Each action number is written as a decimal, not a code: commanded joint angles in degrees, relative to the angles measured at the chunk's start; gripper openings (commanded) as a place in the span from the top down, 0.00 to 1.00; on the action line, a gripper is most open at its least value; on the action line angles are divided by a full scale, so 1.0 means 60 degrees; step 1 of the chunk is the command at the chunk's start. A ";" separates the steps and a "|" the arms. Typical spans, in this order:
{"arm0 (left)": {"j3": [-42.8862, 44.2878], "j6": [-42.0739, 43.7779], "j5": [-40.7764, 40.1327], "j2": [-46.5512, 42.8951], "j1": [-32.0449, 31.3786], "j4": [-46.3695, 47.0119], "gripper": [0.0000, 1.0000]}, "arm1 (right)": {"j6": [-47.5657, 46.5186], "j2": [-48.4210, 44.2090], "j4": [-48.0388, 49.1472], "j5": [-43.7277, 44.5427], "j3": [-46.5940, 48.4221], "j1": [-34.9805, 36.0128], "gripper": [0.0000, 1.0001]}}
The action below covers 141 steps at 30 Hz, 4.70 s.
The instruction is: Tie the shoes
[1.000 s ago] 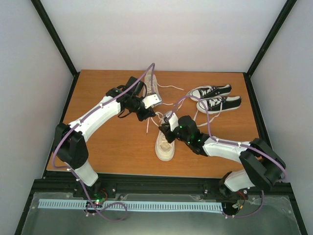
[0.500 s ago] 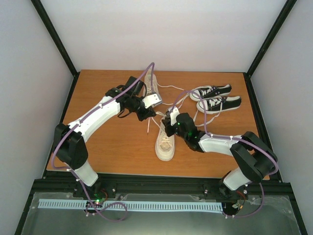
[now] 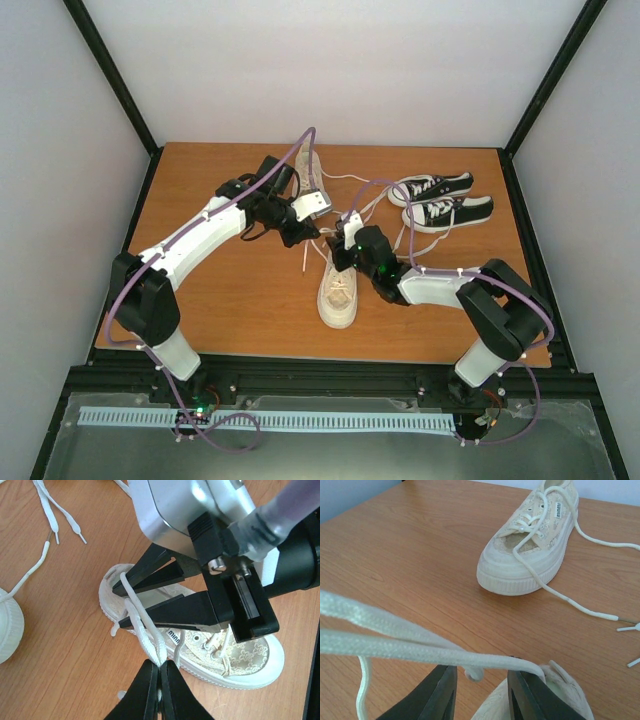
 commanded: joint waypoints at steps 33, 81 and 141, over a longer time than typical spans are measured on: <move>-0.0012 -0.0358 -0.0398 0.0351 0.0095 0.0283 0.99 | -0.0201 -0.2572 -0.7367 -0.3557 0.1439 -0.0115 0.97; -0.4793 0.0584 -0.2307 0.0056 -0.1529 0.4105 0.18 | -0.0378 -0.2261 -1.0419 -0.4790 0.2147 -0.1115 0.97; -0.4112 0.0102 -0.4222 -0.2493 0.3066 0.0705 0.99 | 0.1433 -0.2731 -0.9179 -0.3531 0.0280 -0.4457 0.97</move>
